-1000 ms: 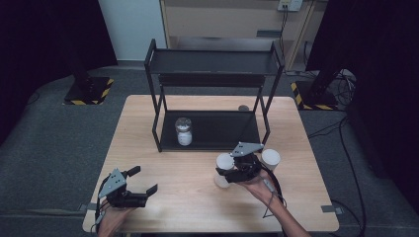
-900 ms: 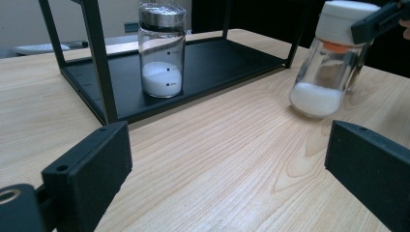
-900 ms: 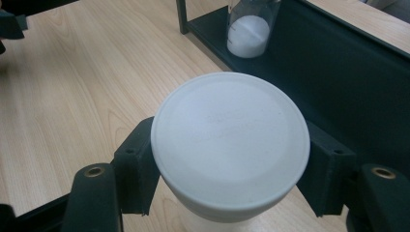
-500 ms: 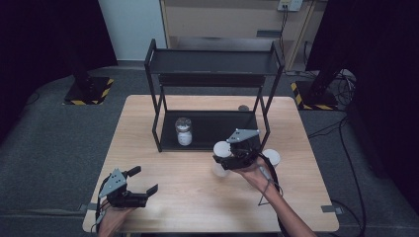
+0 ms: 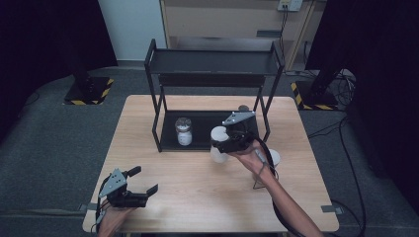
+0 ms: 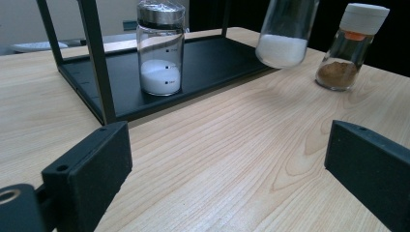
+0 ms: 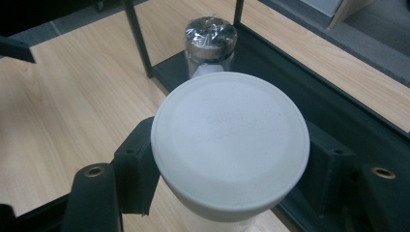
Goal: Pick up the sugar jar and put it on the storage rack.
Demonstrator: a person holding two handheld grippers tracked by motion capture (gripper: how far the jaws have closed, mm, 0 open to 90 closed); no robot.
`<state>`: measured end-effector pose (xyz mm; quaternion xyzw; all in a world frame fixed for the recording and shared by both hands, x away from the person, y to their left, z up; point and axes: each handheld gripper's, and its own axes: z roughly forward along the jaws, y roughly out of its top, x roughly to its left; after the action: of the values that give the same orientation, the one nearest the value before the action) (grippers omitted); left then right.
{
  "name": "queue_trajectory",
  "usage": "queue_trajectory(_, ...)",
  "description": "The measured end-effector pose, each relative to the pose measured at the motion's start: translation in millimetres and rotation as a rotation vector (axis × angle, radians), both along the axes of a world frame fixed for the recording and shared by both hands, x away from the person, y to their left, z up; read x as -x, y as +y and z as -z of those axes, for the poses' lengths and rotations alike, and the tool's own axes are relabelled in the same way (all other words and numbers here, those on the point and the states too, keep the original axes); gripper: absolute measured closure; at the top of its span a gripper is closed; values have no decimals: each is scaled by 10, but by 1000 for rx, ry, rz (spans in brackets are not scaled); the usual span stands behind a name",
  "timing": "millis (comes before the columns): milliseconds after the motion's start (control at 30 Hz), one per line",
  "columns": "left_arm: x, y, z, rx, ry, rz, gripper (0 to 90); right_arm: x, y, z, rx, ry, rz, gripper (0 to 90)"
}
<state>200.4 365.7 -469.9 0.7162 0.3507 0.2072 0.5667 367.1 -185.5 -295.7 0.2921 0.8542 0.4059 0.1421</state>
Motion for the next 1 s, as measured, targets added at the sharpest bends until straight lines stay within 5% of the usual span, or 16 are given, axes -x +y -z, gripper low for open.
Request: queue_trajectory(1000, -28, 24, 15, 7, 11, 2, 21, -706, 433, 148, 51, 58, 162, 341)
